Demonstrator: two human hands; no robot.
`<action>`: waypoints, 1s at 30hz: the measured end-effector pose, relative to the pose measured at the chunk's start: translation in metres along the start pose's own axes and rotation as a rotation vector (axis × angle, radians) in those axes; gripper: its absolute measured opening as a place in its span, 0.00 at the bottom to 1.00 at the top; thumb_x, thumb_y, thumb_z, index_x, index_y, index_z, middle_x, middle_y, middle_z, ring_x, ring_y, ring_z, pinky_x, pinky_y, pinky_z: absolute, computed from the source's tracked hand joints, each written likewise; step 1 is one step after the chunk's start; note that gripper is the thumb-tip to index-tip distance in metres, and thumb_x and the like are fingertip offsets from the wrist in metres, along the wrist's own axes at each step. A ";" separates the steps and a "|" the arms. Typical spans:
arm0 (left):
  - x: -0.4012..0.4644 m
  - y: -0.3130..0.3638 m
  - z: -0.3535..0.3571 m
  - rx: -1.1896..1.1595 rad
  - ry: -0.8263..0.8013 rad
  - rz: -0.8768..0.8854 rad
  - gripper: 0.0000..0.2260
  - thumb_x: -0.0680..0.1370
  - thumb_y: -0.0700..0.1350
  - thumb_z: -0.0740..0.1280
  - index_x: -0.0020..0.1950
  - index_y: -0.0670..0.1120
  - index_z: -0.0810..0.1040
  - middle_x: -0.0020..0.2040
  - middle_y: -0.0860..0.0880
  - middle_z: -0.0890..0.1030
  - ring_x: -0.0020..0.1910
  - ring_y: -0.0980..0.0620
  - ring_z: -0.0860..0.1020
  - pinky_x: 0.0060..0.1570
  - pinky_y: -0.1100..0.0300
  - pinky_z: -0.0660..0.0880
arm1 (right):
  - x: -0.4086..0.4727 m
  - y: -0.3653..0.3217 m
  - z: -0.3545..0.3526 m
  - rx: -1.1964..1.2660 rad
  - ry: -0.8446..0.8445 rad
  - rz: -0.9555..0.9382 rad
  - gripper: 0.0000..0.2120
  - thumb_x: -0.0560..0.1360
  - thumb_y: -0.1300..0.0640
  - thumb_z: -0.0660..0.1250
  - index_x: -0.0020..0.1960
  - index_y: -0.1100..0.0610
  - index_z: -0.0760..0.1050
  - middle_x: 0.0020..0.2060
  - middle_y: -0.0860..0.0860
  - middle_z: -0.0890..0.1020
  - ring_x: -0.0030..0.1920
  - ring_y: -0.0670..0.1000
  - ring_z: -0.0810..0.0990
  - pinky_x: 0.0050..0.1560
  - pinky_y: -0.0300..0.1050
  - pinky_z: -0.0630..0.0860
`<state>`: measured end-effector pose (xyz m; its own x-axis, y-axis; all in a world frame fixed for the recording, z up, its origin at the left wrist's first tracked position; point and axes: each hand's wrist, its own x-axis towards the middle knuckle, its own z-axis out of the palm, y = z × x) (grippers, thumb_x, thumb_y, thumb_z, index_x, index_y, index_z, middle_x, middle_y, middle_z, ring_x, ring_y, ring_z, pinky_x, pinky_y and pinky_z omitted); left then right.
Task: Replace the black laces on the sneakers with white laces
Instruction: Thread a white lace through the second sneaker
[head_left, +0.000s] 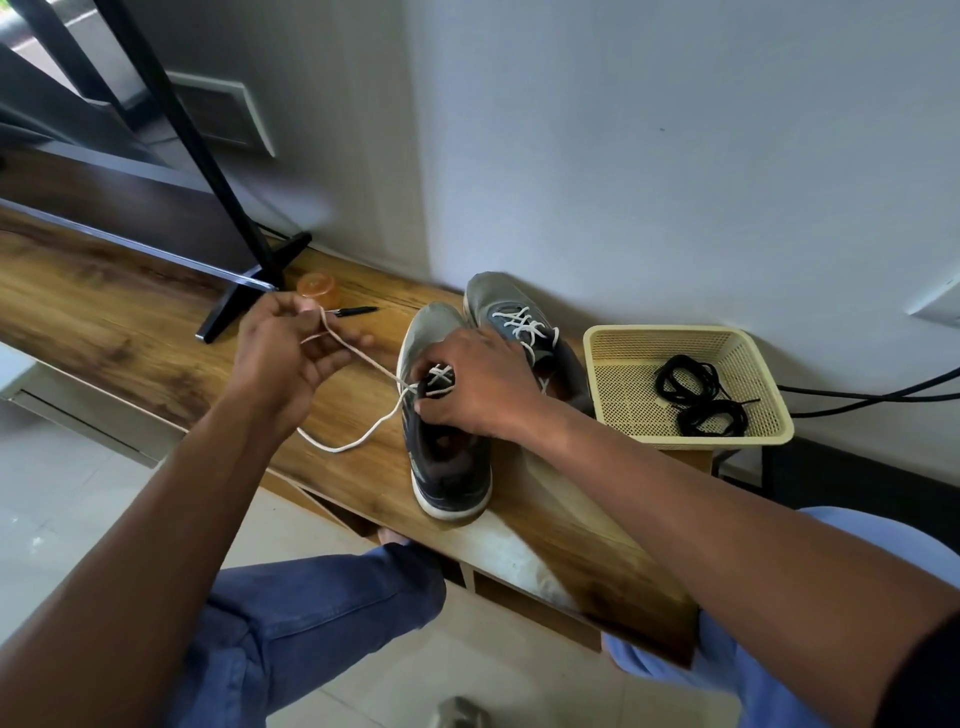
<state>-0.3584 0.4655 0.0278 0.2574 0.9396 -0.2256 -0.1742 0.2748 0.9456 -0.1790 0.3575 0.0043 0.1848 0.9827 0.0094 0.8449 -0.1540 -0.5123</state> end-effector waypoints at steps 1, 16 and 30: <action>0.002 0.002 -0.005 -0.014 0.017 0.025 0.11 0.85 0.34 0.57 0.47 0.45 0.72 0.37 0.45 0.78 0.33 0.49 0.81 0.40 0.53 0.84 | -0.001 0.001 0.001 0.003 -0.001 0.001 0.14 0.66 0.39 0.72 0.51 0.38 0.81 0.51 0.43 0.78 0.64 0.54 0.73 0.71 0.60 0.64; 0.012 0.000 -0.031 0.976 0.089 0.102 0.04 0.76 0.47 0.67 0.44 0.49 0.80 0.38 0.46 0.83 0.33 0.47 0.80 0.36 0.54 0.76 | 0.004 0.004 0.001 0.042 -0.044 0.008 0.15 0.64 0.42 0.75 0.51 0.40 0.81 0.53 0.46 0.78 0.63 0.54 0.73 0.66 0.55 0.69; 0.002 -0.031 0.008 1.254 -0.477 0.250 0.04 0.77 0.46 0.77 0.50 0.51 0.84 0.47 0.53 0.84 0.47 0.54 0.83 0.45 0.62 0.77 | 0.028 0.018 -0.030 0.485 -0.017 0.162 0.18 0.74 0.67 0.62 0.56 0.50 0.81 0.48 0.50 0.83 0.48 0.47 0.81 0.42 0.37 0.75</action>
<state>-0.3446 0.4569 0.0001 0.6914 0.7049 -0.1585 0.6421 -0.4989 0.5821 -0.1434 0.3792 0.0209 0.2826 0.9523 -0.1152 0.4749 -0.2432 -0.8458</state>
